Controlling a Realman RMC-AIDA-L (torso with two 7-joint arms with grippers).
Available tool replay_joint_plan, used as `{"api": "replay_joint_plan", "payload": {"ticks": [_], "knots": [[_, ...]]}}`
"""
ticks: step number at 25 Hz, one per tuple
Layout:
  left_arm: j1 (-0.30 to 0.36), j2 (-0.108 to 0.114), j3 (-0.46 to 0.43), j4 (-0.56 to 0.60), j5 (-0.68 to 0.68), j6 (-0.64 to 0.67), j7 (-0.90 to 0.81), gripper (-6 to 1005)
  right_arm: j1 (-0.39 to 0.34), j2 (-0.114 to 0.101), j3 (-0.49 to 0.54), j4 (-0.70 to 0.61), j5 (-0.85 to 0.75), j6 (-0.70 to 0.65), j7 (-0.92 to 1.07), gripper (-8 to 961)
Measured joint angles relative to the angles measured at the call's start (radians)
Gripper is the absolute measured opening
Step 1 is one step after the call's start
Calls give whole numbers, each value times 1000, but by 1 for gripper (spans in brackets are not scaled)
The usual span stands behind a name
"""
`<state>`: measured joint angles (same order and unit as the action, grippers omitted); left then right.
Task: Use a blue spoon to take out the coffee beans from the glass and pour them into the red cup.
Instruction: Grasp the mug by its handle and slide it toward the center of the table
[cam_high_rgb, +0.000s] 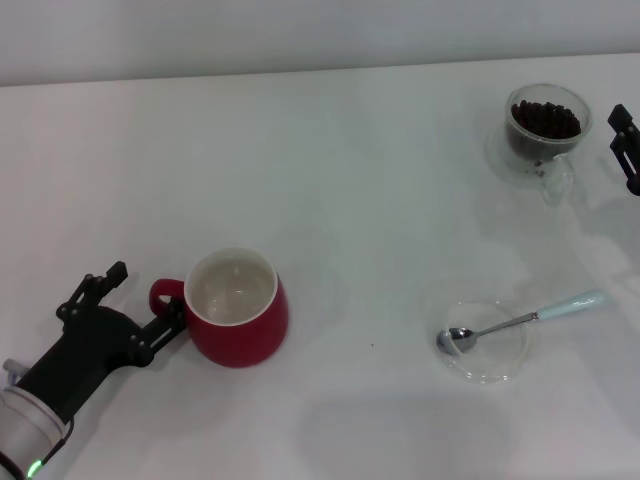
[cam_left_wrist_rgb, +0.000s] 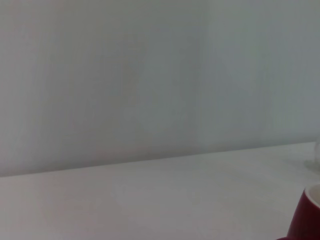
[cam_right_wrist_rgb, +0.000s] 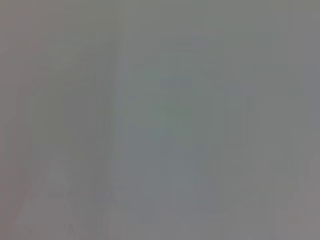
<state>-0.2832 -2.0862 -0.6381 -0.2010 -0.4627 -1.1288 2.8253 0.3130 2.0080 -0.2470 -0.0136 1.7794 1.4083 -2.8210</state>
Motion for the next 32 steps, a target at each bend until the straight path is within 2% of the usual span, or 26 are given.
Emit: {"api": "replay_joint_plan", "payload": {"ticks": [14,32], "knots": [[-58,-1,0,-68,63,98,0,877,0,0,2,0,0,7,0,487],[-133,-1,8,-139,82,182,0,876,-3,0,2,5,3,34,1,487]]}}
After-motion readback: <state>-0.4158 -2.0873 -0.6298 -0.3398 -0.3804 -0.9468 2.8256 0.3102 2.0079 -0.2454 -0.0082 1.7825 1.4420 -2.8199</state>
